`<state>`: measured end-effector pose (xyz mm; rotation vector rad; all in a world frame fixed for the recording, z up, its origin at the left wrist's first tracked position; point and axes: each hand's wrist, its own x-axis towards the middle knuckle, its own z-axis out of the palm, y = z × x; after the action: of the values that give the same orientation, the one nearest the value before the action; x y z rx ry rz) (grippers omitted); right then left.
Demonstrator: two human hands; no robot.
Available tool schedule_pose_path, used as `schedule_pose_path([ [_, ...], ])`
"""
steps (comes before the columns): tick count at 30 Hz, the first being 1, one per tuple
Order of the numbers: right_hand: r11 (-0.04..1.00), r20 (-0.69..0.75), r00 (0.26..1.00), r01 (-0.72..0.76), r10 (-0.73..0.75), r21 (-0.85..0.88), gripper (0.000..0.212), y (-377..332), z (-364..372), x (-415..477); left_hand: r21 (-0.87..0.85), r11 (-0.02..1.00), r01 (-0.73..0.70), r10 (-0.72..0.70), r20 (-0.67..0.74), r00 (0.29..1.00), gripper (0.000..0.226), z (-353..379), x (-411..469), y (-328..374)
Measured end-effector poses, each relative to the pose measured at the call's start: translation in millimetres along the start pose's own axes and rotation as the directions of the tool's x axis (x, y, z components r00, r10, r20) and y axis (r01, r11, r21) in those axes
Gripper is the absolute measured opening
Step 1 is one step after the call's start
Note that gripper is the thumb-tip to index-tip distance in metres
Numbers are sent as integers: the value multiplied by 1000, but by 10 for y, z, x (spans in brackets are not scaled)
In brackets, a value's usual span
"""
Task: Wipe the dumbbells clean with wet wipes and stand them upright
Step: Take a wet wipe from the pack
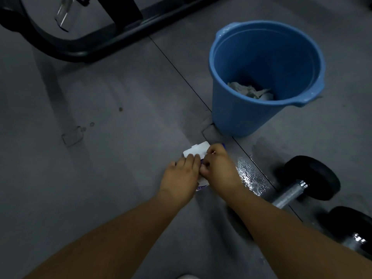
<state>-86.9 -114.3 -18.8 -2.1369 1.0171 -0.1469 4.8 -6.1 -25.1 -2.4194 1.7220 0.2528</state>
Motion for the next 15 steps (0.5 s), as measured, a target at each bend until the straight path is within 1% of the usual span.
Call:
schedule_pose_path([
  [2,974,-12,997,-66,70,216,13,-39,-51,-32,-6,1000,-6,6,16,1000,73,-8,19,12],
  [4,908,11,988,-145,153,394,18,-96,-165,-73,-8,1000,-13,13,31,999,72,-30,25,19],
  [6,789,68,975,-211,211,577,34,-110,-279,-125,31,999,-15,15,27,1000,72,-71,31,33],
  [7,714,112,963,-257,245,651,36,-99,-322,-154,43,999,-17,15,33,999,73,-93,42,46],
  [8,632,172,942,-323,289,704,31,-94,-362,-180,52,998,-18,16,44,999,73,-108,53,59],
  [10,454,302,887,-443,350,773,16,-120,-455,-228,75,997,-28,23,66,998,72,-140,63,90],
  [11,401,337,870,-471,360,786,13,-138,-499,-237,88,996,-33,27,76,997,69,-160,60,103],
  [13,383,353,866,-478,354,791,15,-146,-557,-216,102,994,-44,35,93,995,57,-195,49,118],
  [15,393,360,869,-479,341,785,14,-145,-603,-189,97,994,-48,38,105,994,52,-230,46,126],
])
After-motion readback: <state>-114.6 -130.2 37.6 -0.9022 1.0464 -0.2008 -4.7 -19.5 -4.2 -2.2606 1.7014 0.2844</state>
